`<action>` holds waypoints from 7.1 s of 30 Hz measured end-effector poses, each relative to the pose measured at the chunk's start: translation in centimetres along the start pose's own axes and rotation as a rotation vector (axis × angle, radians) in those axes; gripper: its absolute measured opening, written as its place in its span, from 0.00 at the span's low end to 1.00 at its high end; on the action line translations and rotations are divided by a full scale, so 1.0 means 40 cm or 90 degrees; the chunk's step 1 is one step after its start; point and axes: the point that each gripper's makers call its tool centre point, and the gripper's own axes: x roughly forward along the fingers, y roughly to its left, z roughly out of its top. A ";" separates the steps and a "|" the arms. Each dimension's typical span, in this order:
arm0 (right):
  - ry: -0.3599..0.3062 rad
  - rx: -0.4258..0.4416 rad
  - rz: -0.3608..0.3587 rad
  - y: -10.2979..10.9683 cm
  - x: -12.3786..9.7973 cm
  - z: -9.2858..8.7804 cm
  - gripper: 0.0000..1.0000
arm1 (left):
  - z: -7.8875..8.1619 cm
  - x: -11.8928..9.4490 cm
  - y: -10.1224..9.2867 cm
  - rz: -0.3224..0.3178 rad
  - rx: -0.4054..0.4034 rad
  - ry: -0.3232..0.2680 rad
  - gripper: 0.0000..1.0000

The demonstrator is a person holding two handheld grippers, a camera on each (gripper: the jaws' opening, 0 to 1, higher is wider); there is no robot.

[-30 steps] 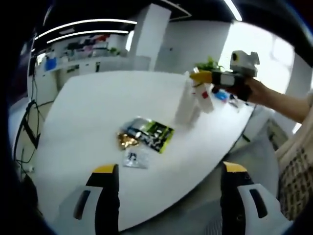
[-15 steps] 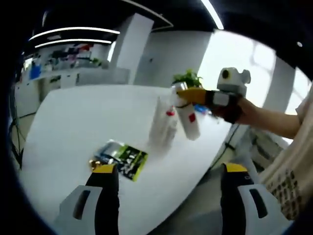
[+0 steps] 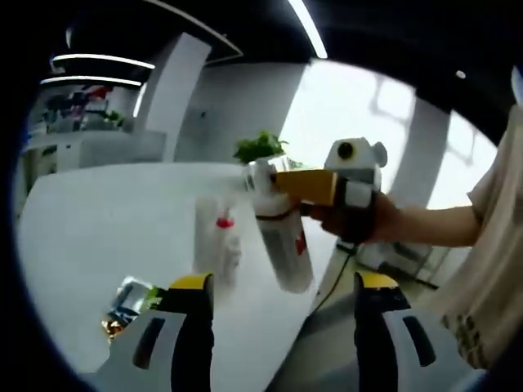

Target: Arrange the skincare products in the storage area until every visible bottle or jar stands upright without overlapping.

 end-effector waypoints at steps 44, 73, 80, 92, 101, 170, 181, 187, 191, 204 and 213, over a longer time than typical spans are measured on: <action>0.012 -0.060 -0.204 -0.009 -0.126 -0.012 0.23 | 0.008 0.135 -0.043 -0.004 0.129 0.039 0.17; 0.198 -0.182 -0.329 -0.172 -0.133 -0.195 0.21 | -0.147 0.252 0.110 0.036 0.228 0.167 0.17; 0.232 -0.170 -0.343 -0.211 -0.143 -0.243 0.21 | -0.193 0.282 0.139 0.030 0.232 0.186 0.17; 0.273 -0.140 -0.360 -0.252 -0.158 -0.323 0.21 | -0.269 0.311 0.169 0.020 0.221 0.213 0.17; 0.302 -0.139 -0.365 -0.267 -0.158 -0.357 0.21 | -0.298 0.322 0.181 0.009 0.217 0.218 0.17; 0.287 -0.046 -0.468 -0.352 -0.342 -0.369 0.46 | -0.279 0.442 0.327 -0.003 0.223 0.257 0.27; 0.285 -0.051 -0.458 -0.324 -0.319 -0.351 0.56 | -0.242 0.311 0.312 0.071 0.134 0.224 0.43; 0.286 -0.051 -0.449 -0.303 -0.308 -0.343 0.61 | -0.245 0.204 0.318 0.126 0.087 0.212 0.58; 0.286 -0.054 -0.438 -0.284 -0.292 -0.337 0.65 | -0.236 0.128 0.315 0.171 0.034 0.179 0.66; 0.287 -0.053 -0.432 -0.236 -0.285 -0.330 0.78 | -0.235 -0.095 0.297 0.274 -0.046 0.121 0.83; 0.271 -0.032 -0.442 -0.208 -0.295 -0.319 0.82 | -0.218 -0.211 0.276 0.334 -0.059 0.077 0.91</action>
